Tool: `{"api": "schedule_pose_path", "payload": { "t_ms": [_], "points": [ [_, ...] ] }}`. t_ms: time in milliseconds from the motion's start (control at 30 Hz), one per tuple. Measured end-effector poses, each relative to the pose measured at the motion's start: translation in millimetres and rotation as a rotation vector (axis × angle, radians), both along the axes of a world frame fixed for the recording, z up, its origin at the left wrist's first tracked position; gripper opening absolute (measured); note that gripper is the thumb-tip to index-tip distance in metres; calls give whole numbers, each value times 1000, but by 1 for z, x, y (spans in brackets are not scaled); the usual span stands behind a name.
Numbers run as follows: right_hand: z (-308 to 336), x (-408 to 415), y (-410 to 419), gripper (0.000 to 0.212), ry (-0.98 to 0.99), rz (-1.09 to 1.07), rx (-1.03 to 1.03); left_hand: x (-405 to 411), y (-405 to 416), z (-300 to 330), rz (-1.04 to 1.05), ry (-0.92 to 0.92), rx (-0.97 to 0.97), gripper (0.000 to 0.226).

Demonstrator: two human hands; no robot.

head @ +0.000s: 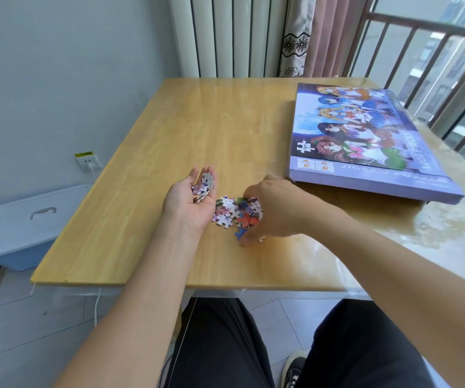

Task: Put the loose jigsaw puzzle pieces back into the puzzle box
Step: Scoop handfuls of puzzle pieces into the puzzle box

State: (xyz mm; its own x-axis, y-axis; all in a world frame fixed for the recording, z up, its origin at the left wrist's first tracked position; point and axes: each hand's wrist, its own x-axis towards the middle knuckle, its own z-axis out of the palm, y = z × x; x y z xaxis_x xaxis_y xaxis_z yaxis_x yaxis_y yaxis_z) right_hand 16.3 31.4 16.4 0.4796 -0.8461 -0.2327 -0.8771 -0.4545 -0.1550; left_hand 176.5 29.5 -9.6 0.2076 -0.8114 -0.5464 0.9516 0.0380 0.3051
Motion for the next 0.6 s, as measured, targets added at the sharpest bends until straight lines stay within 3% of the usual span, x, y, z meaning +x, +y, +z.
{"api": "schedule_pose_path", "payload": {
  "t_ms": [233,600],
  "points": [
    [0,0,-8,48,-184,-72,65,2,9,-3,-4,-3,-9,21],
    [-10,-5,-20,21,-419,-209,63,-6,13,-10,-29,-145,-31,21]
  ]
}}
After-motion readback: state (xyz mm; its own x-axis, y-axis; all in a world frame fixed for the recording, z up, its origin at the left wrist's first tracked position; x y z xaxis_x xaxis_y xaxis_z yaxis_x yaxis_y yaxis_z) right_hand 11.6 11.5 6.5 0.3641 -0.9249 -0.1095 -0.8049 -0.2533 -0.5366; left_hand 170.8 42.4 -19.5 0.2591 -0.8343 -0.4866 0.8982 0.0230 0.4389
